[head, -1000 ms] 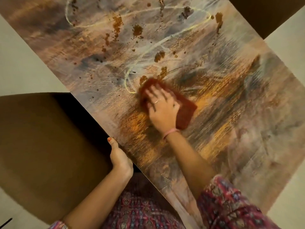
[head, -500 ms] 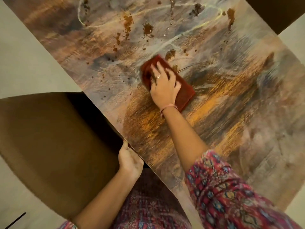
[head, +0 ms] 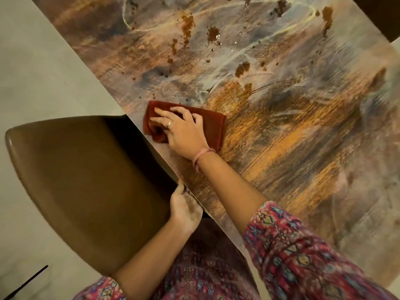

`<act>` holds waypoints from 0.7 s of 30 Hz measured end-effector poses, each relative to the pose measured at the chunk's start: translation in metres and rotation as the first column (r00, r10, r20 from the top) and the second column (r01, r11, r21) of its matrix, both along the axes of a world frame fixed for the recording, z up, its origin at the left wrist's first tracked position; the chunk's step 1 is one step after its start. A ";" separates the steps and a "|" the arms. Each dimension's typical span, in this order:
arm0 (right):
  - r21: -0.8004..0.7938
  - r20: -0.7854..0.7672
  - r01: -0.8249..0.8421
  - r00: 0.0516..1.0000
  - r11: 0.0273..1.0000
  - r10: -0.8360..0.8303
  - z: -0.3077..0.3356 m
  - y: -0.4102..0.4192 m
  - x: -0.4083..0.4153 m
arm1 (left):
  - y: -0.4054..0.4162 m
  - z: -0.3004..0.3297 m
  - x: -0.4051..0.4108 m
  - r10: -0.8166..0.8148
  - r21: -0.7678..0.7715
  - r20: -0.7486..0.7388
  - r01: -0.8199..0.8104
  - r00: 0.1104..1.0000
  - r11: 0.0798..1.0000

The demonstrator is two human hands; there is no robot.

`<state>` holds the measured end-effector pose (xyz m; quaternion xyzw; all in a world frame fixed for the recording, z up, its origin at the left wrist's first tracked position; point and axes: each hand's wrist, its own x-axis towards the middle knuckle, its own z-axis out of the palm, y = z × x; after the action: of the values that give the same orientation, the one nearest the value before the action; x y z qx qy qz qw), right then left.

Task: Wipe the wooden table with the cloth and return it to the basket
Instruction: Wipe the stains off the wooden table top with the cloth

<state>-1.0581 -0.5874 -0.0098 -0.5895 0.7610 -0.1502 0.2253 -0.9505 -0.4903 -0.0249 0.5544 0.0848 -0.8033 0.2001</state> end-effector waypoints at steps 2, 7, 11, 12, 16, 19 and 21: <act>-0.016 0.001 -0.020 1.000 1.000 0.020 -0.002 0.002 0.005 | -0.002 0.000 0.002 -0.007 0.025 0.013 0.007 1.000 1.000; 0.034 -0.036 -0.075 0.996 0.997 0.077 0.003 0.136 0.020 | -0.003 -0.006 0.002 0.043 0.105 0.073 -0.050 0.996 0.993; 0.066 -0.098 -0.015 0.995 0.998 0.022 0.007 0.168 0.017 | -0.003 0.002 0.001 0.012 0.071 0.032 -0.014 0.999 0.997; 0.066 -0.104 -0.018 0.994 0.998 0.024 0.006 0.153 0.017 | -0.005 0.002 0.000 0.020 0.068 0.040 -0.023 0.999 0.997; 0.017 -0.112 -0.109 0.988 0.994 0.111 0.000 0.046 0.020 | -0.011 0.006 -0.007 -0.015 0.051 0.123 0.009 0.992 0.999; 0.004 -0.092 -0.133 0.987 0.991 0.133 -0.002 -0.020 0.020 | -0.010 0.008 -0.008 -0.067 0.061 0.177 0.057 0.982 0.997; -0.008 -0.063 -0.145 0.988 0.989 0.144 -0.003 -0.022 0.020 | -0.012 0.006 -0.007 -0.069 0.072 0.176 0.057 0.982 0.996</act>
<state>-1.0377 -0.6098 -0.0127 -0.6489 0.7220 -0.1197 0.2083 -0.9578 -0.5021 -0.0188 0.6330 0.0757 -0.7531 0.1626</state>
